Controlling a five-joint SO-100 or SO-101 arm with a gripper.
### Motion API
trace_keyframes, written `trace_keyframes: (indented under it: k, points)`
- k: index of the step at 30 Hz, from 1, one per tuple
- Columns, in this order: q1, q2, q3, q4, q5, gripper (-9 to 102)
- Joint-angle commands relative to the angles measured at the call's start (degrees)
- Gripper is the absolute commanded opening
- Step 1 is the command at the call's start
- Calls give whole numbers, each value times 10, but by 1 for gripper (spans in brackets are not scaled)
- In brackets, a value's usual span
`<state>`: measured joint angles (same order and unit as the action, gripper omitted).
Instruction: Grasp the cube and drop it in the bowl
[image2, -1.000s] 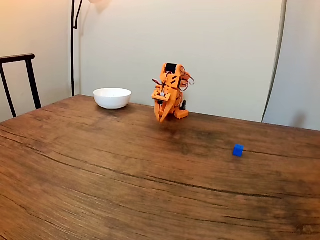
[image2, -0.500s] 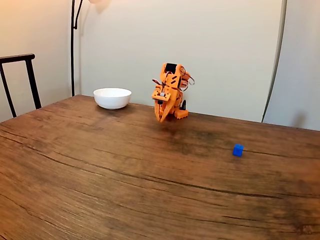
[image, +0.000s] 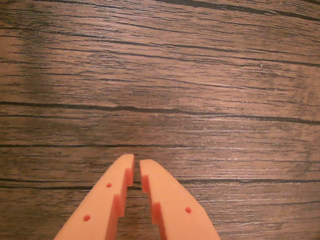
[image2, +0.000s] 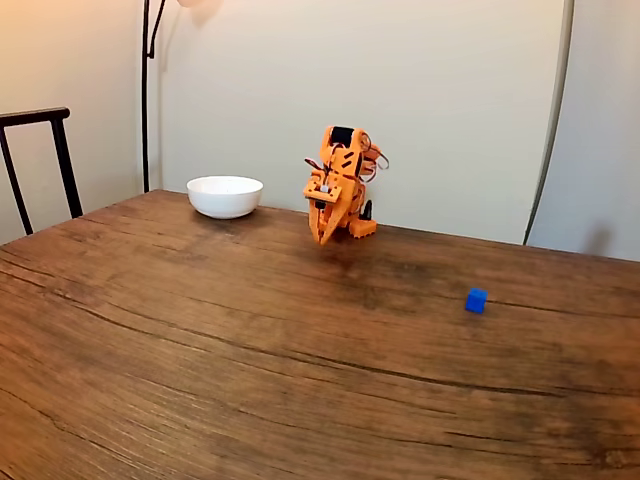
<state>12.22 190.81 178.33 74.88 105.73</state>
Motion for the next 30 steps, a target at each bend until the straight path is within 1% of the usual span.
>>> trace_keyframes:
  k: [1, 30]
  points:
    - [-2, -8, -1, 33, 4, 0]
    - [-2, -4, -1, 29, -3, 0]
